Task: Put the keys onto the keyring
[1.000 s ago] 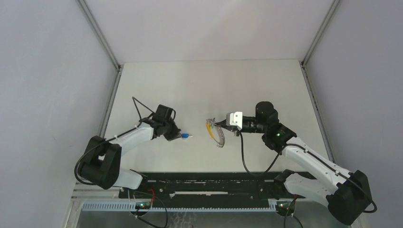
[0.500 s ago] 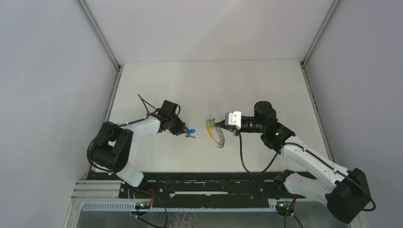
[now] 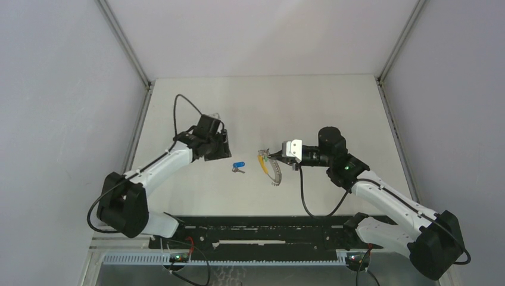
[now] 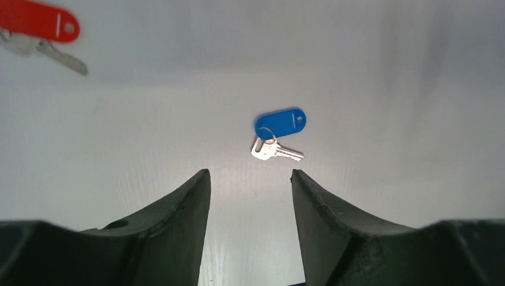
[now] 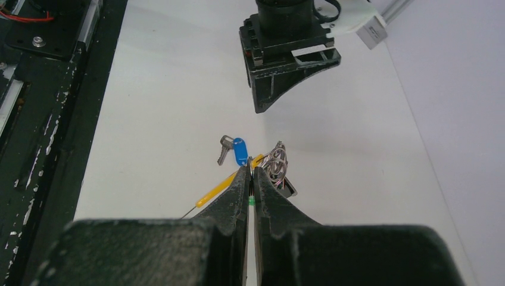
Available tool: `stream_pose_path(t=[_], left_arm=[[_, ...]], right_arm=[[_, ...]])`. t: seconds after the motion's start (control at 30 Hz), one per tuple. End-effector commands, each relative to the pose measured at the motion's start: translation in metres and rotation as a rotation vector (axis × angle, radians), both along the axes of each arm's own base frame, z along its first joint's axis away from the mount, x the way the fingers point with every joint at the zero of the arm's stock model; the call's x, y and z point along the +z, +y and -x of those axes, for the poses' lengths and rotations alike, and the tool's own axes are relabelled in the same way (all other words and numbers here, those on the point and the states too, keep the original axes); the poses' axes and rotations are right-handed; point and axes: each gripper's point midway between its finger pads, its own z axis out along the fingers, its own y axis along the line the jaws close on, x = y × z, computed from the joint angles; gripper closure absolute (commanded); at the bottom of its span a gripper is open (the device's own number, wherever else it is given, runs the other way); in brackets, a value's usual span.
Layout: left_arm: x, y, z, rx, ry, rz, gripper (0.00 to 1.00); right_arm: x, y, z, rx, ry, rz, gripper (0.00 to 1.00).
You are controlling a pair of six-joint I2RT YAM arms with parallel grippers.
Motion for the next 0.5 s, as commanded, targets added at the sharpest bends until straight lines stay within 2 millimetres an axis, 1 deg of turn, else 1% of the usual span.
stream_pose_path(t=[0.0,0.1,0.17,0.23,0.3,0.37,0.47], left_arm=[[0.018,0.002,0.011,-0.445,-0.040,-0.309,0.42],[0.012,-0.004,0.007,-0.633,-0.036,-0.454,0.42],[0.012,-0.009,-0.002,-0.724,-0.068,-0.497,0.43],[0.015,-0.016,-0.011,-0.811,-0.115,-0.512,0.44],[0.018,-0.025,-0.014,-0.913,-0.154,-0.502,0.44],[0.017,-0.033,-0.013,-1.012,-0.172,-0.489,0.47],[0.010,-0.036,-0.010,-1.153,-0.189,-0.489,0.47]], right_arm=[[0.017,0.001,0.004,0.020,-0.065,-0.037,1.00],[0.020,0.000,0.008,0.027,-0.074,-0.040,1.00],[0.023,-0.001,0.011,0.030,-0.081,-0.044,1.00],[0.024,-0.001,0.013,0.035,-0.085,-0.046,1.00],[0.025,-0.001,0.014,0.039,-0.092,-0.045,1.00],[0.025,-0.001,0.016,0.042,-0.094,-0.044,1.00],[0.025,-0.002,0.015,0.037,-0.101,-0.040,1.00]])
